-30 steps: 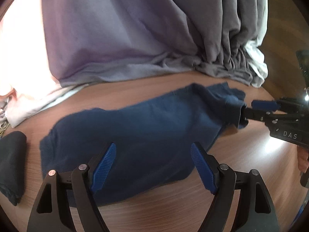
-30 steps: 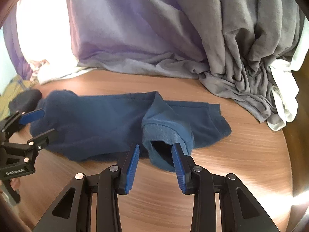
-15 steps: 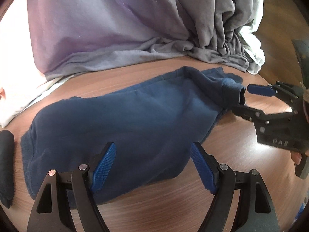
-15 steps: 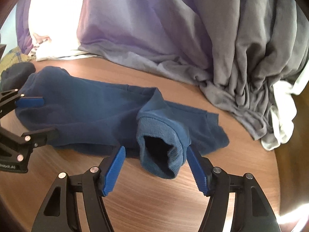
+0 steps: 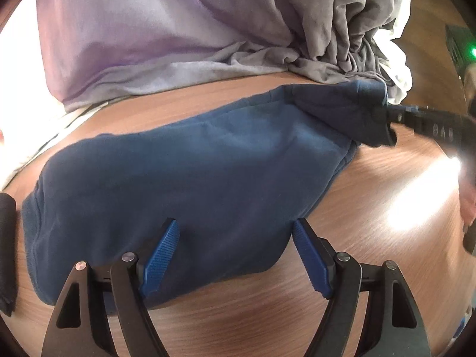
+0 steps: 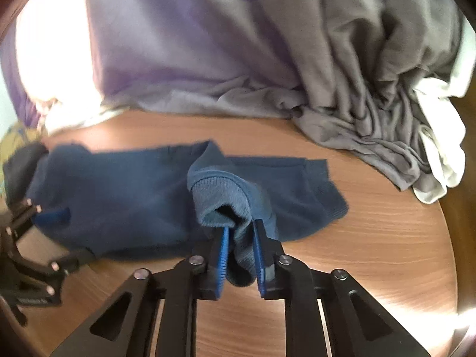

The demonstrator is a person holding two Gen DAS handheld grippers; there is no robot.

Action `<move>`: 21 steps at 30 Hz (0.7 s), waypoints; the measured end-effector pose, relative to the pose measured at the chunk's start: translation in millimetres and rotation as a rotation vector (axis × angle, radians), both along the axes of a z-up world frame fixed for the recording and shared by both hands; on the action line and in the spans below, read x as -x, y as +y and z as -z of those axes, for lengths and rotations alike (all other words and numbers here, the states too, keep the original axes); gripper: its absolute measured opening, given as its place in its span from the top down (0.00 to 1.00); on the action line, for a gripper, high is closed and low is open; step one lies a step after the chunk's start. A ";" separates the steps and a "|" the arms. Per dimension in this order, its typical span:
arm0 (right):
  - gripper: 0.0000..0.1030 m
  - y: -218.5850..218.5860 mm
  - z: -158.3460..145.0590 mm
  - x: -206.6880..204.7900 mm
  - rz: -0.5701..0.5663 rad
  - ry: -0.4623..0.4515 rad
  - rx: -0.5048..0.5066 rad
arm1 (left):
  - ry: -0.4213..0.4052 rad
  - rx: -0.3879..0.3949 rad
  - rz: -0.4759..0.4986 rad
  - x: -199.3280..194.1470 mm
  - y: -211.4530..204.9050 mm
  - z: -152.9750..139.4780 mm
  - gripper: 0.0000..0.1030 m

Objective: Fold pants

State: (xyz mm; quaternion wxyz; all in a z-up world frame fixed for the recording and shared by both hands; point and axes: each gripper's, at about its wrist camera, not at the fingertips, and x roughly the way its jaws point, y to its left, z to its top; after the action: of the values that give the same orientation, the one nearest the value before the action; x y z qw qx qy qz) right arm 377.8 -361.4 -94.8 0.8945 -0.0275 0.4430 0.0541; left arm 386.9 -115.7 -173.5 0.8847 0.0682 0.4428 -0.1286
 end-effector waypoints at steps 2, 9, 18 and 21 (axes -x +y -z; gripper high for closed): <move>0.88 -10.4 -7.7 -6.0 0.036 -0.006 -0.035 | -0.001 -0.013 0.000 -1.5 -3.9 -0.5 0.25; 0.90 -50.0 -16.8 -41.8 0.156 0.003 -0.070 | -0.013 -0.037 -0.001 -1.8 -20.4 -5.5 0.26; 0.90 -79.0 16.6 -90.3 0.189 0.100 -0.034 | 0.004 -0.067 -0.009 -1.2 -50.9 -0.6 0.26; 0.94 -86.4 24.3 -95.7 0.219 0.100 0.025 | 0.011 -0.079 -0.018 -3.0 -55.4 2.1 0.26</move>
State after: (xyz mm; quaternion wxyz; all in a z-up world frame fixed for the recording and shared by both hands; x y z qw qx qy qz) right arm 473.5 -447.8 -119.1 0.8714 0.0127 0.4880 -0.0483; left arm 390.0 -171.1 -175.6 0.8801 0.0985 0.4529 -0.1032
